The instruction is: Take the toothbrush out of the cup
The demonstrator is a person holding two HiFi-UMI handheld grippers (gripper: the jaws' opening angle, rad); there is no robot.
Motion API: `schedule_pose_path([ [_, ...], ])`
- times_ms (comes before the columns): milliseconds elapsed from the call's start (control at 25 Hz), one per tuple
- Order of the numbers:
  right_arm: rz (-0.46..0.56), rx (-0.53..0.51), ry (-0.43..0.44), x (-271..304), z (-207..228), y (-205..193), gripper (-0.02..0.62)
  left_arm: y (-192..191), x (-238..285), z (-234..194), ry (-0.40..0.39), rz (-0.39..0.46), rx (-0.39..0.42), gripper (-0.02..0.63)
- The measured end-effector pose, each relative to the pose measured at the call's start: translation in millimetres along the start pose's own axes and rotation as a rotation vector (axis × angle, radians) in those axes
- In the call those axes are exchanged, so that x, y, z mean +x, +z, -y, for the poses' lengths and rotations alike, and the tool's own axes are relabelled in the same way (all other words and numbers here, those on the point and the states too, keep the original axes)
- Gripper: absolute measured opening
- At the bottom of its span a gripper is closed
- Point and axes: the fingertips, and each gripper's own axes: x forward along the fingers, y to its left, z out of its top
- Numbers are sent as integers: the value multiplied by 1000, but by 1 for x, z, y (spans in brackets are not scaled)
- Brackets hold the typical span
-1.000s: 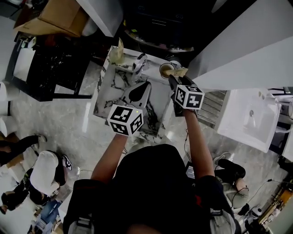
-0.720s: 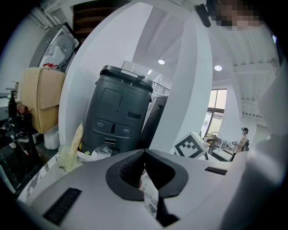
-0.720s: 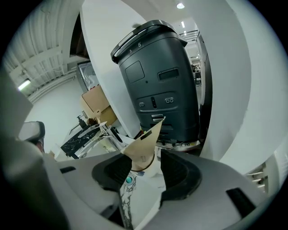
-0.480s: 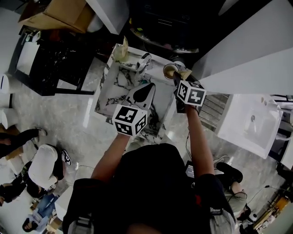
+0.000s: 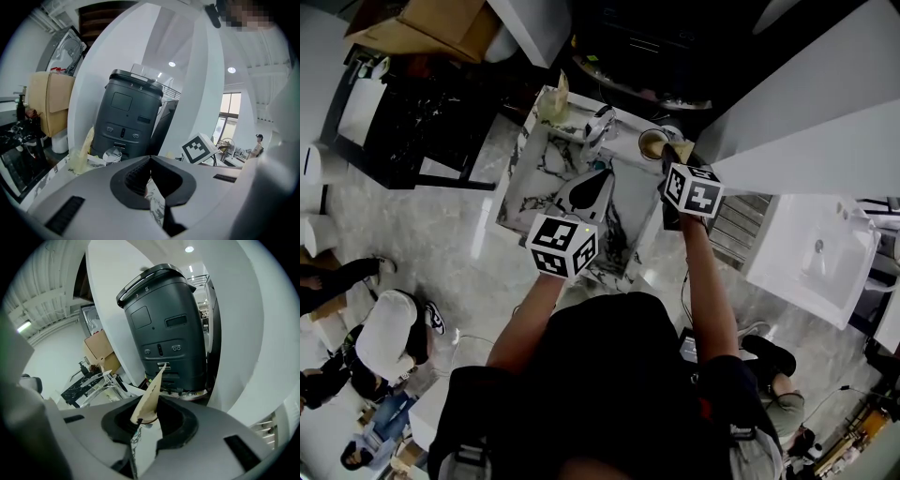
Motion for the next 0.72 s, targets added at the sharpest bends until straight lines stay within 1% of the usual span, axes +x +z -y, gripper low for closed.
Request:
schedule_pose_path([
  [200, 8, -2, -6, -4, -2, 4, 78, 3, -5, -1, 1, 13, -4, 9],
  [520, 17, -20, -1, -12, -8, 8, 74, 7, -15, -2, 1, 30, -2, 9],
  [720, 52, -52, -3, -23, -13, 18, 74, 13, -20, -2, -2, 45, 6, 9],
])
